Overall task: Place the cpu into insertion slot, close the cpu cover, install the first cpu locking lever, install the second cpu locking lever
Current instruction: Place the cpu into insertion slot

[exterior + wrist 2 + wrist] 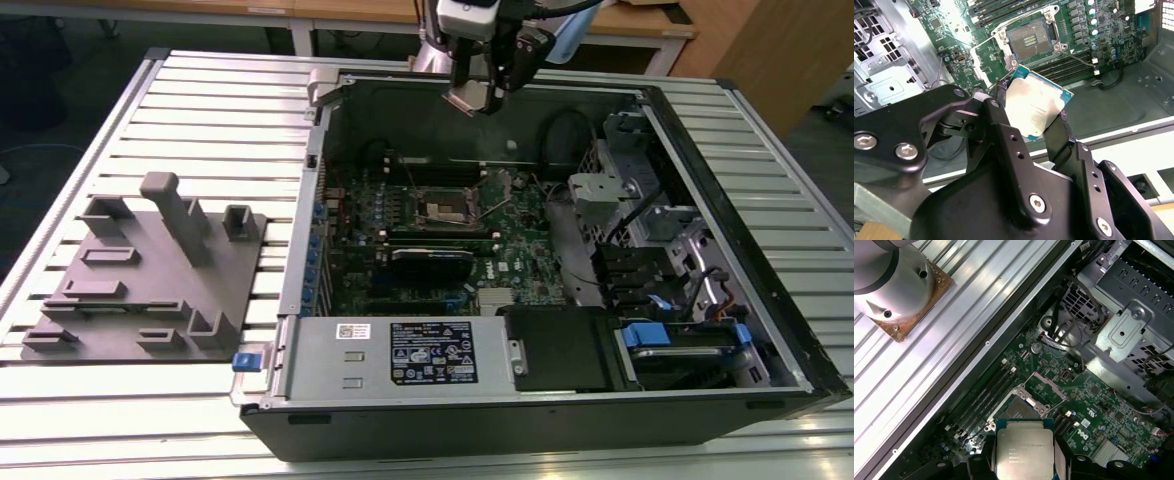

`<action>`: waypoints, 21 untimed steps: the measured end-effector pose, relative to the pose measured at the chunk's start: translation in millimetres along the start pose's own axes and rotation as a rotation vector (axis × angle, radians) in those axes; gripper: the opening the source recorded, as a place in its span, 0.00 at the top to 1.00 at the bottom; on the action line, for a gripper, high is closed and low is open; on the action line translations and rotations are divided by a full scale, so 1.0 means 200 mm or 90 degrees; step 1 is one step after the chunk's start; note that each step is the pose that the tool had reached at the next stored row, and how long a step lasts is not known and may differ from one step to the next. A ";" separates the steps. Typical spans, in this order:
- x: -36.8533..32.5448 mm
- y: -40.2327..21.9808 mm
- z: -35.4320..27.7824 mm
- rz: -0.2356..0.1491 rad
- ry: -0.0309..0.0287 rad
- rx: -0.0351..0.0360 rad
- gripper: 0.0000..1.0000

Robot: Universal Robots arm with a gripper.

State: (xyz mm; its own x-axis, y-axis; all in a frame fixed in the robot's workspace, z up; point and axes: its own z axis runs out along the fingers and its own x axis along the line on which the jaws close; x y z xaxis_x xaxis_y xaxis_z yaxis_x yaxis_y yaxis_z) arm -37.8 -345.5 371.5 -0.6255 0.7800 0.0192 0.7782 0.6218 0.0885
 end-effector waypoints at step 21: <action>0.000 0.000 0.005 0.064 -0.0058 -0.0012 0.46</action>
State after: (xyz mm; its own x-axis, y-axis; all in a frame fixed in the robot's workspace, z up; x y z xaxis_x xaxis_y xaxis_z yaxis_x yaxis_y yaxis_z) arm -37.8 -345.5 370.4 -0.5434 0.8393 0.0190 0.8371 0.5399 0.0884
